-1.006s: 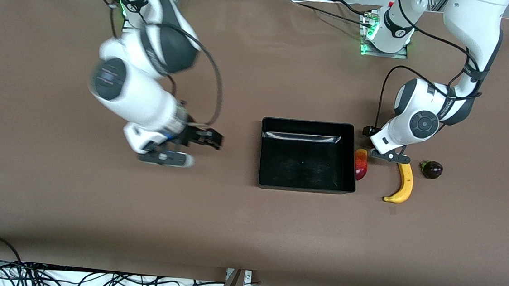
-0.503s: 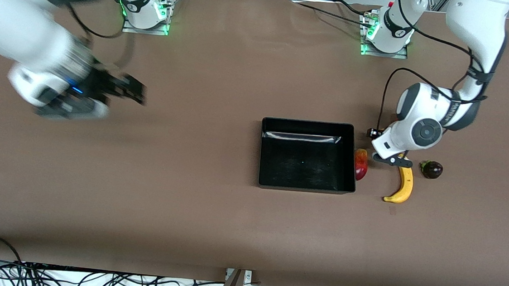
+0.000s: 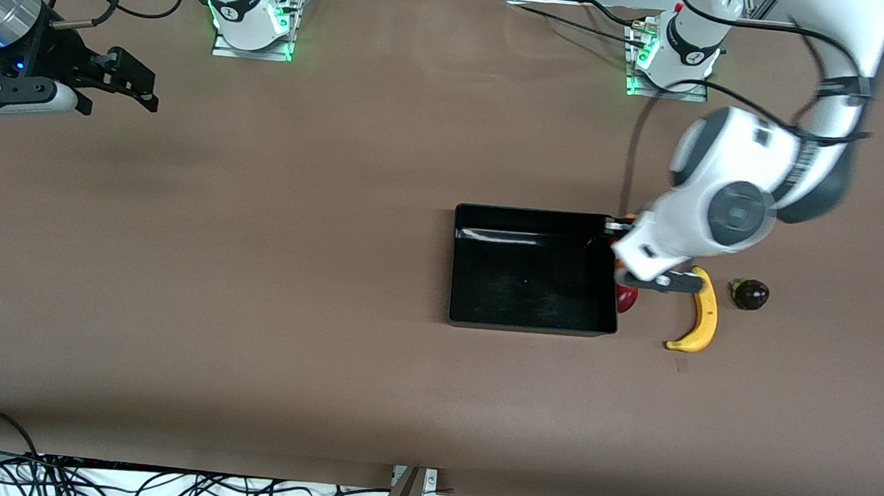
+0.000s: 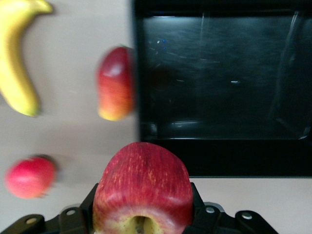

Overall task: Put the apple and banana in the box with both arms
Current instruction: 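Lift the red apple with the left gripper and lower it into the box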

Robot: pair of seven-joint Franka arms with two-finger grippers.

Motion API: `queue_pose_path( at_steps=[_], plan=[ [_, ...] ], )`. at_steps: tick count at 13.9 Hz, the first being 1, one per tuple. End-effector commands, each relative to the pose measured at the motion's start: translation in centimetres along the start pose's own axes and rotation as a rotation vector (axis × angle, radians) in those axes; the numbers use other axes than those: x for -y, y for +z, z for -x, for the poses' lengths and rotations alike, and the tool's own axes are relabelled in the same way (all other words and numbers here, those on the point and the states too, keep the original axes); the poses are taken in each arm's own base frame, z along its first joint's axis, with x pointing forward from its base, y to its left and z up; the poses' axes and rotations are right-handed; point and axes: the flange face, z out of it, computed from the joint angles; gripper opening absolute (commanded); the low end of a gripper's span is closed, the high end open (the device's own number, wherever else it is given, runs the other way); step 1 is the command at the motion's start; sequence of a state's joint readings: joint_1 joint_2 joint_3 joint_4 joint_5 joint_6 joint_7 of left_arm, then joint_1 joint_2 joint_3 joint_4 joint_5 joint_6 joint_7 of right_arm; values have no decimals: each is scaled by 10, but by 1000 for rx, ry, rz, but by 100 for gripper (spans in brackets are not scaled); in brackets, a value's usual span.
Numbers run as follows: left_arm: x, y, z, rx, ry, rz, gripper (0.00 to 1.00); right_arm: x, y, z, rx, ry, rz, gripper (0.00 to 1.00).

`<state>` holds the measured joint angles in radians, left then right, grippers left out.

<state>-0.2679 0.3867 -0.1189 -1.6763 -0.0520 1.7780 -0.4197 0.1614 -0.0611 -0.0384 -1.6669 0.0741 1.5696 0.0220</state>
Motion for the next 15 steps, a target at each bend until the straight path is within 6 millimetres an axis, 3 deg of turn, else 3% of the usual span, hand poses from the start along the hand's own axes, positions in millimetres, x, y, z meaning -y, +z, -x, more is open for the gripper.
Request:
queue_pose_path(
  at_steps=[1, 5, 7, 8, 9, 10, 11, 12, 14, 15],
  plan=[
    [-46, 69, -25, 26, -35, -8, 29, -6, 0, -1, -28, -13, 13, 100],
    [-60, 131, -35, 37, -20, -23, 29, -11, 2, -3, -29, -1, 56, 100],
    [-61, 146, -40, 31, -23, -18, 33, -13, -1, -3, -29, -6, 84, 100],
    [-60, 148, -40, 35, -30, -20, 86, -13, -7, -4, -39, -9, 92, 100],
    [-59, 146, -40, 39, -31, -19, 100, -15, -9, -5, -44, -6, 95, 100],
    [-56, 138, -42, 29, -26, -13, 100, -19, -7, -8, -49, 1, 116, 100],
    [-59, 122, -40, 8, -21, -3, 100, -21, 5, -15, -27, 2, 132, 100],
    [-54, 99, -37, 0, -28, -3, 100, -21, 1, -15, -32, 1, 129, 100],
    [-25, 37, -35, -26, -64, -3, 100, -18, 0, -18, -38, -1, 118, 100],
    [4, 14, -41, -25, -78, -26, 100, -11, 0, -20, -41, -15, 128, 100]
  ],
)
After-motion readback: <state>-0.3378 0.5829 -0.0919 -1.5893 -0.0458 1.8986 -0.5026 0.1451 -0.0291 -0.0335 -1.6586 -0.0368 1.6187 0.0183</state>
